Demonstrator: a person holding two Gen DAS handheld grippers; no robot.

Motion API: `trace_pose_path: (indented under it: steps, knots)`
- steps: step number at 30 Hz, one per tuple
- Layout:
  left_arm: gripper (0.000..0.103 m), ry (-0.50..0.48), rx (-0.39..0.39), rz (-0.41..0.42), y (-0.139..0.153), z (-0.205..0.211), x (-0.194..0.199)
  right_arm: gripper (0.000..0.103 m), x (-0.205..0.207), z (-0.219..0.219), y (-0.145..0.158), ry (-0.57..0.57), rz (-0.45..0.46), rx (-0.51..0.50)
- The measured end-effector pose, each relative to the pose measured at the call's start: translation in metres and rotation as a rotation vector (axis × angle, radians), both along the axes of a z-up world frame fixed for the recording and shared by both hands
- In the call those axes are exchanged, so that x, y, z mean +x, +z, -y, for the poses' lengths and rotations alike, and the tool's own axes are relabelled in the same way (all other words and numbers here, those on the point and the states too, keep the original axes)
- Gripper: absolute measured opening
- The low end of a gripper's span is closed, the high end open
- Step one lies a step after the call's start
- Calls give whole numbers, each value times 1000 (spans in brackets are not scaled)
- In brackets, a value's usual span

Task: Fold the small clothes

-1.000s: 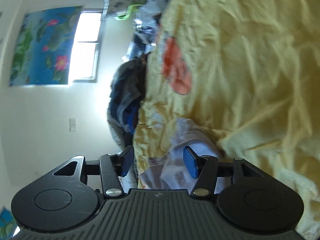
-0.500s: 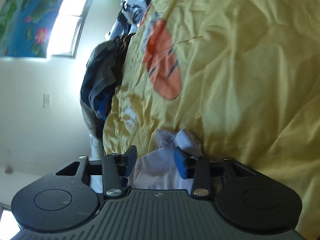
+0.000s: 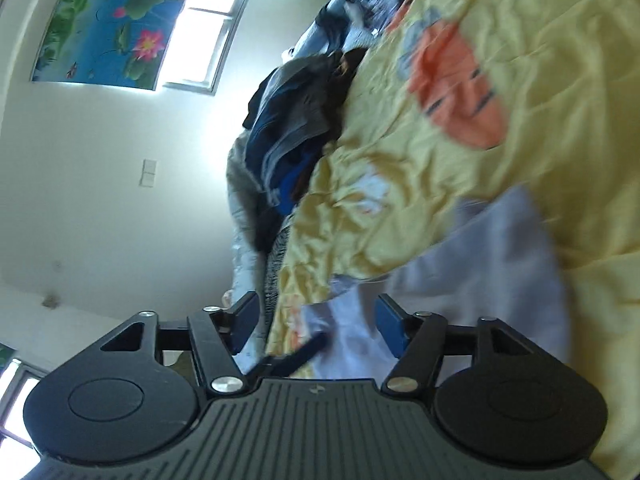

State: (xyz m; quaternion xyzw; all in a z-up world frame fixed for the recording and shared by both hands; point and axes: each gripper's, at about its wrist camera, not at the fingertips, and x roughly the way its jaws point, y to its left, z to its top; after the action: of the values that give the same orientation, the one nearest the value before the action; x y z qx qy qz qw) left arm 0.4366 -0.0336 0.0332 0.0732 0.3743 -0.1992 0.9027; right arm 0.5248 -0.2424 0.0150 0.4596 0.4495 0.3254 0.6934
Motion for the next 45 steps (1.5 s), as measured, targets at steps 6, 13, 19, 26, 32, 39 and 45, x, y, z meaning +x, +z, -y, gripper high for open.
trace_pose_path:
  steps: [6, 13, 19, 26, 32, 39, 45]
  knots:
    - [91, 133, -55, -104, -27, -36, 35, 32, 27, -20, -33, -81, -113, -302]
    - [92, 167, 24, -5, -30, -25, 18, 4, 16, 23, -56, -196, -194, -216]
    - [93, 162, -198, 56, 15, -53, -62, 67, -77, 45, 5, -101, 52, -184]
    - [92, 149, -114, -62, -25, -44, -96, 65, -158, 52, -28, 5, -28, -165]
    - [96, 165, -38, 55, -38, -32, -109, 3, -172, 76, -71, -120, -176, -127]
    - [96, 332, -403, -99, -1, -105, -133, 76, -178, 94, -24, -143, -86, -152]
    - [96, 496, -859, -352, -39, -185, -145, 73, -178, 105, -36, -102, -121, -250]
